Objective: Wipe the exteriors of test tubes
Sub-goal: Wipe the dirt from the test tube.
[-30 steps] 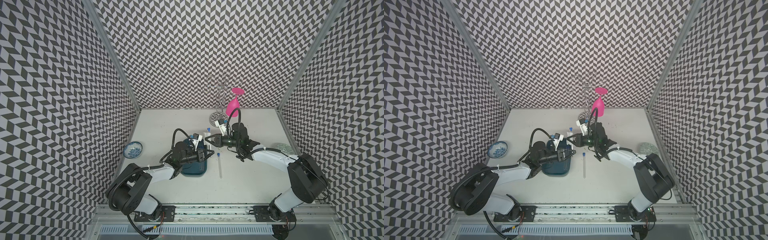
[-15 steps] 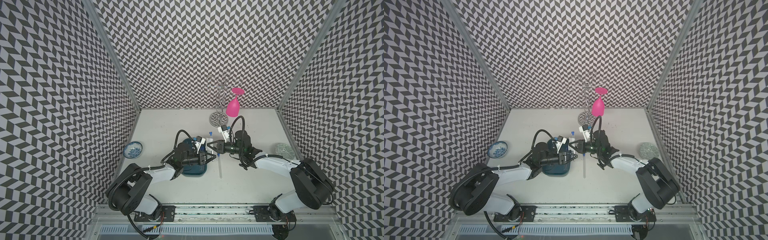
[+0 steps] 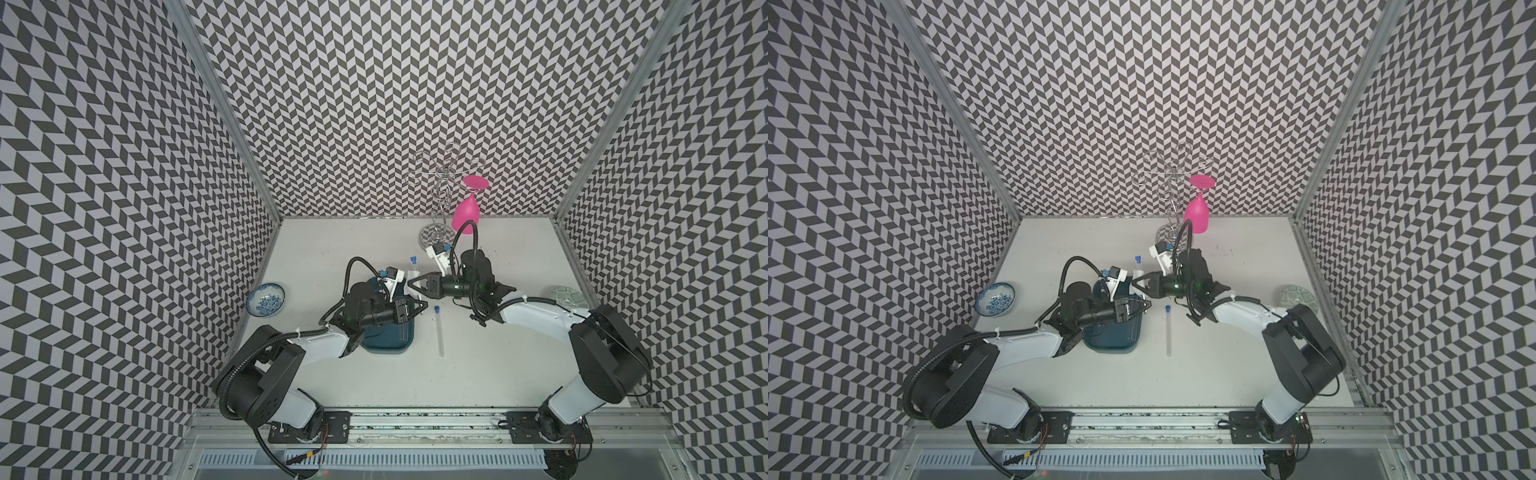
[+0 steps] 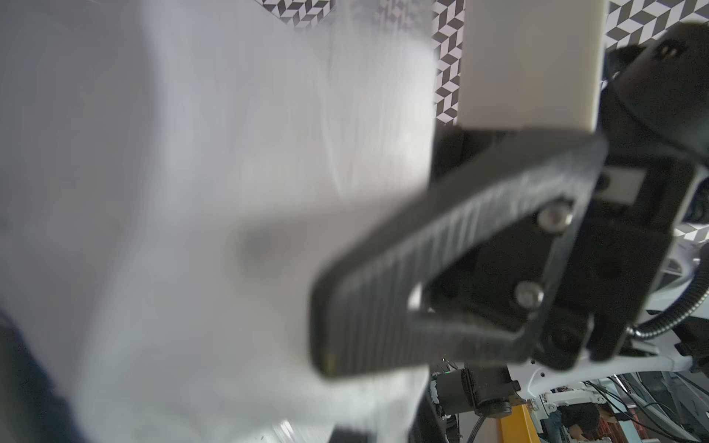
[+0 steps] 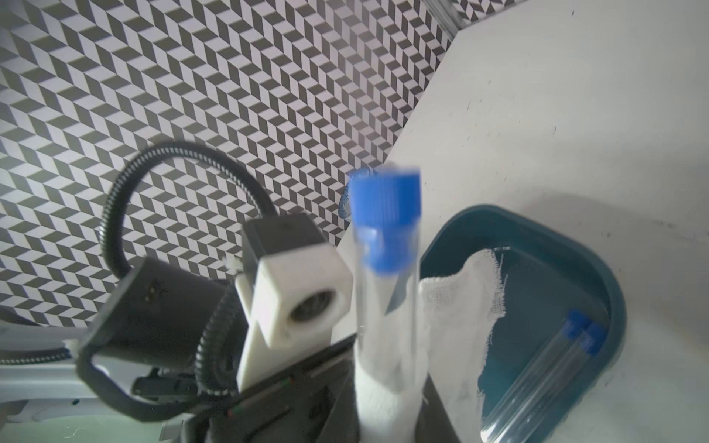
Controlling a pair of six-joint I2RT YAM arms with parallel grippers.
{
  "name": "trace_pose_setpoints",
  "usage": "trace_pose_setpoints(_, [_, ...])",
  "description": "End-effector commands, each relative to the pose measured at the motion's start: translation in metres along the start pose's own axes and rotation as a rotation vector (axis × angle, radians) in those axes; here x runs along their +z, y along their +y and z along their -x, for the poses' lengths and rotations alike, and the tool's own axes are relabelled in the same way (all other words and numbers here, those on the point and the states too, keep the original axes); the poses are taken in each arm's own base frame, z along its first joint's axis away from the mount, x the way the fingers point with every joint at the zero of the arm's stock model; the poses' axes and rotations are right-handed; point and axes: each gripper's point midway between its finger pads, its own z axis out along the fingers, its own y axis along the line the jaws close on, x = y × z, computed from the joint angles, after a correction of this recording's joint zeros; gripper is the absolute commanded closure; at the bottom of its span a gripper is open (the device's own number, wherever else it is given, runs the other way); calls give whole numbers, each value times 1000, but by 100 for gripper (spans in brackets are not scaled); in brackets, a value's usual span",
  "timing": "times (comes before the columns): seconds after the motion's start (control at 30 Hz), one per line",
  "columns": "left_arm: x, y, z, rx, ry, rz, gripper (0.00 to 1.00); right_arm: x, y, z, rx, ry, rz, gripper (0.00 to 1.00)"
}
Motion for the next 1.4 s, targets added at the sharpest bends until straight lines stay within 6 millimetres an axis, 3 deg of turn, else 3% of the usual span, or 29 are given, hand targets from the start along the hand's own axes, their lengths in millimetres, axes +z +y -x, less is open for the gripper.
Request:
trace_pose_setpoints(0.0, [1, -38, 8, 80, 2, -110, 84, 1, -5, 37, -79, -46, 10, 81])
trace_pose_setpoints(0.1, [0, -38, 8, 83, 1, -107, 84, 7, -7, 43, -94, -30, 9, 81])
trace_pose_setpoints(0.23, [0, -37, 8, 80, 1, -108, 84, 7, -10, 28, -50, -16, 33, 81])
trace_pose_setpoints(0.63, [2, -35, 9, 78, -3, -105, 84, -17, 1, -81, 91, 45, 6, 82])
trace_pose_setpoints(0.73, [2, -34, 8, 75, -4, -103, 84, -18, -3, -94, 114, 53, 4, 82])
trace_pose_setpoints(0.87, [2, -34, 6, 73, 4, -106, 84, -6, -2, -75, 60, 60, 4, 82])
trace_pose_setpoints(1.07, [-1, -37, 7, 83, 2, -103, 84, 4, 11, 5, -44, -17, 47, 82])
trace_pose_setpoints(1.17, [-2, -39, 7, 87, 1, -104, 84, 9, 8, 32, -79, -29, 40, 82])
trace_pose_setpoints(1.27, [-3, -39, 7, 91, -1, -101, 84, 12, 4, 38, -80, -21, 41, 82])
trace_pose_setpoints(1.37, [-4, -39, 7, 94, -4, -97, 84, 9, 2, 31, -67, -18, 40, 82])
